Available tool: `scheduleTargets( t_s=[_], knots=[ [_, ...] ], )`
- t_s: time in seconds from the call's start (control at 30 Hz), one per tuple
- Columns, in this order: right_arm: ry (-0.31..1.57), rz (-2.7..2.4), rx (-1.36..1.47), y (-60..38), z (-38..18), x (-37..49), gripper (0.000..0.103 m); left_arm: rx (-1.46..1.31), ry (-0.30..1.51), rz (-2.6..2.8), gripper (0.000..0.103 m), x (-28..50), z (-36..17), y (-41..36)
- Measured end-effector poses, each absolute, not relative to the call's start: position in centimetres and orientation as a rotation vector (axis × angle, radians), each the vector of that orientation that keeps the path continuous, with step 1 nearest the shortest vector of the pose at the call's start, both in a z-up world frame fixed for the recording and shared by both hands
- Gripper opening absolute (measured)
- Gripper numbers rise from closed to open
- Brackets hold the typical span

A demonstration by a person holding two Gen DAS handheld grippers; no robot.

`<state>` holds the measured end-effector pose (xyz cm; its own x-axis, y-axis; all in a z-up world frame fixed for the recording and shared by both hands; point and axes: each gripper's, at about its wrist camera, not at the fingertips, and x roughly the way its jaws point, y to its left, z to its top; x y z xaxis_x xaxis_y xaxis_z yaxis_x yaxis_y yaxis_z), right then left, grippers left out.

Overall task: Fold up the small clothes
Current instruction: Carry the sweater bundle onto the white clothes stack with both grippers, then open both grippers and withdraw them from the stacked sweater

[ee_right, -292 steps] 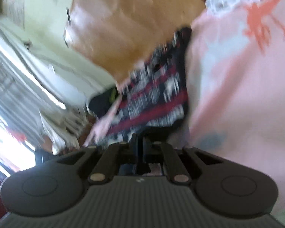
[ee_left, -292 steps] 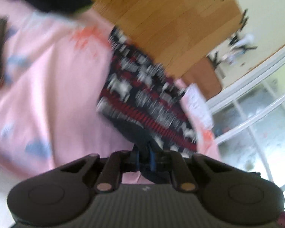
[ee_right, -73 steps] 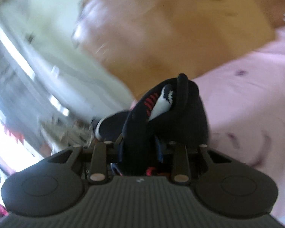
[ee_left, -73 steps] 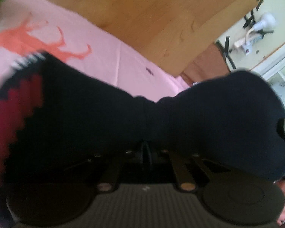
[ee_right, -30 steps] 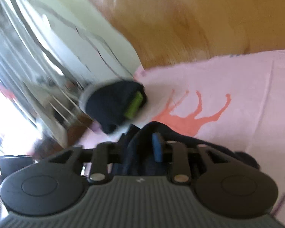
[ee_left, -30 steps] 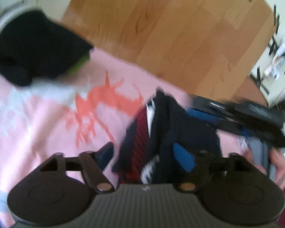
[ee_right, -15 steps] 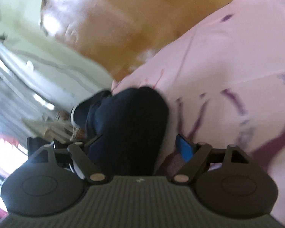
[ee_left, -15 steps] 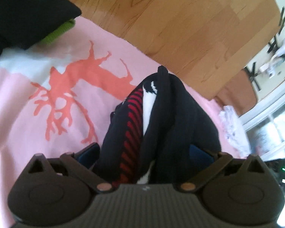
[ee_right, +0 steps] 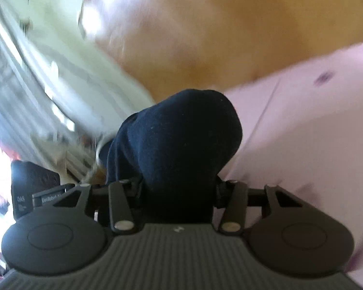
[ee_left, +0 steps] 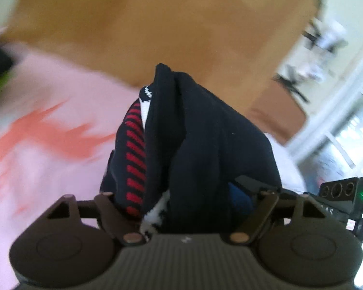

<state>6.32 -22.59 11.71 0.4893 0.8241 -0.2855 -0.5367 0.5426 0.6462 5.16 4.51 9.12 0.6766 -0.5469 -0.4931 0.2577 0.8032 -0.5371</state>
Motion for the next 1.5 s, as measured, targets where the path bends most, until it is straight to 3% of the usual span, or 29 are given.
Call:
scheduleTargets(
  t_s=[0.17, 0.3, 0.43, 0.53, 0.57, 0.67, 0.83, 1.0, 1.2, 1.33, 1.4, 1.5],
  knots=[
    [0.421, 0.665, 0.458, -35.3, 17.4, 8.8, 0.052, -0.346, 0.635, -0.684, 0.079, 13.3, 14.1, -9.8],
    [0.367, 0.518, 0.471, -44.7, 19.3, 13.0, 0.053, -0.322, 0.614, -0.798, 0.080, 19.2, 15.6, -21.2],
    [0.441, 0.403, 0.569, -50.7, 15.8, 18.7, 0.053, -0.319, 0.717, -0.800, 0.080, 25.4, 12.8, -30.3],
    [0.565, 0.302, 0.646, -53.3, 10.0, 22.6, 0.055, -0.238, 0.820, -0.710, 0.078, 28.8, 8.6, -34.3],
    [0.536, 0.324, 0.678, -53.6, 8.5, 22.8, 0.057, -0.195, 0.790, -0.695, 0.084, 28.8, 7.7, -35.0],
    [0.503, 0.330, 0.664, -52.9, 8.2, 22.5, 0.058, -0.078, 0.691, -0.698, 0.091, 27.3, 7.3, -36.2],
    [0.465, 0.334, 0.650, -53.3, 8.3, 21.9, 0.067, -0.109, 0.726, -0.615, 0.103, 27.1, 7.5, -35.7],
    [0.445, 0.164, 0.515, -51.7, 12.0, 17.3, 0.085, -0.169, 0.736, -0.542, 0.102, 22.7, 9.1, -31.3],
    [0.445, 0.097, 0.463, -47.3, 11.3, 7.2, 0.087, 0.081, 0.624, -0.327, 0.103, 13.4, 7.9, -27.0],
    [0.436, 0.068, 0.492, -43.8, 9.7, 1.6, 0.088, 0.134, 0.663, -0.332, 0.103, 9.0, 5.8, -24.9],
    [0.409, 0.044, 0.509, -42.5, 8.8, -0.9, 0.096, 0.146, 0.675, -0.336, 0.103, 7.5, 5.1, -23.9],
    [0.410, 0.009, 0.533, -40.4, 7.9, -2.2, 0.097, 0.143, 0.698, -0.313, 0.103, 6.1, 4.1, -22.5]
  ],
)
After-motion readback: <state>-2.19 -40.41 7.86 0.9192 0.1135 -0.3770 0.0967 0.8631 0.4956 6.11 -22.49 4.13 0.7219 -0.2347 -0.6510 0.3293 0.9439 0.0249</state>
